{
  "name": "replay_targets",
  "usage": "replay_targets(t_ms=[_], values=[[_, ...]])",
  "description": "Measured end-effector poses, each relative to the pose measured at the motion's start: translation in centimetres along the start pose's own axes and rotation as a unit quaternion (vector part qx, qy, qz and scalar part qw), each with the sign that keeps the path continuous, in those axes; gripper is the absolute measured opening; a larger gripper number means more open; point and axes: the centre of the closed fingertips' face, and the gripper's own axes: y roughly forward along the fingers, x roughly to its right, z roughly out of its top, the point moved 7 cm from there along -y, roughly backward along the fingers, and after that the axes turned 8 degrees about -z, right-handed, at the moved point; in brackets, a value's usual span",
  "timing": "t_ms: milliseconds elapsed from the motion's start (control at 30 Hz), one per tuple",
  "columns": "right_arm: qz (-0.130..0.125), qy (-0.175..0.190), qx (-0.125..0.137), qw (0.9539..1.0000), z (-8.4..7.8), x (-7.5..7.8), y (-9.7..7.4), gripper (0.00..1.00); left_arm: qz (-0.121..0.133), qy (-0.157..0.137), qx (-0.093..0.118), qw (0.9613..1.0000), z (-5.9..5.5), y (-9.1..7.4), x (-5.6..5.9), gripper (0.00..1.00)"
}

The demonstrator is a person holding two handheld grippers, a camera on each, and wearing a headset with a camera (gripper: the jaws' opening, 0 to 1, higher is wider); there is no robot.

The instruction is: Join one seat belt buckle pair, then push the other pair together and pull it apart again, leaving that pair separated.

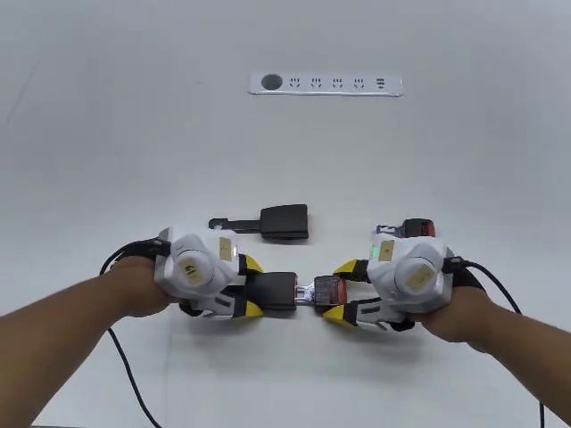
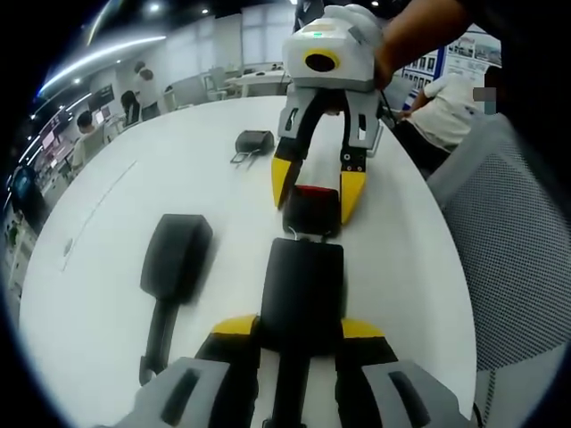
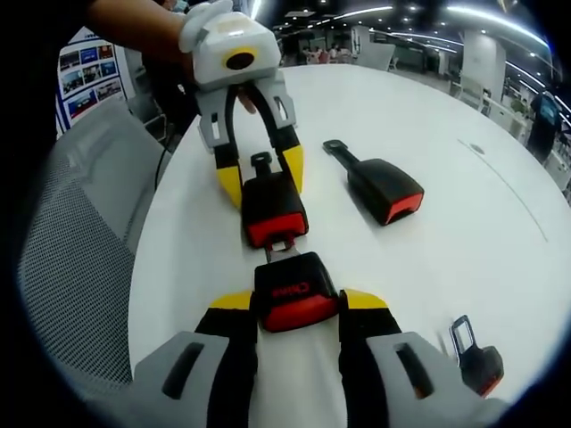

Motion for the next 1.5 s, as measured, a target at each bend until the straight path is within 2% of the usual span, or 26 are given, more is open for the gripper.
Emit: replay_targets(t_ms=[633, 733, 767, 833, 933, 1233, 1500], values=[[0.000, 0.006, 0.006, 1.0000, 1.3, -0.1, 0.7, 0.33, -0.007, 0.005, -0.007, 0.9999, -0.1, -0.1, 0.0, 0.33], [0.000, 0.005, 0.003, 1.0000, 1.5, -0.3, 0.8, 0.33, -0.007, 0.005, -0.007, 0.9999, -0.2, -0.1, -0.1, 0.33], [-0.005, 0.013, -0.010, 0.9999, 1.3, -0.3, 0.6, 0.33, -0.012, 0.005, -0.010, 0.9999, -0.3, -0.2, 0.0, 0.33], [-0.002, 0.003, 0.002, 1.0000, 1.7, -0.1, 0.7, 0.33, -0.010, 0.004, -0.004, 0.9999, -0.2, -0.4, 0.1, 0.33], [0.002, 0.001, 0.003, 1.0000, 1.6, 0.1, 1.1, 0.33, -0.012, 0.006, -0.004, 0.9999, -0.3, -0.4, 0.2, 0.33], [0.007, -0.007, 0.008, 0.9999, 1.5, -0.2, 0.9, 0.33, -0.014, 0.011, 0.000, 0.9998, -0.4, -0.7, 0.3, 0.33], [0.013, -0.017, 0.013, 0.9997, 1.4, -0.1, 1.1, 0.33, -0.017, 0.008, 0.013, 0.9997, -0.6, -0.7, 0.1, 0.33]])
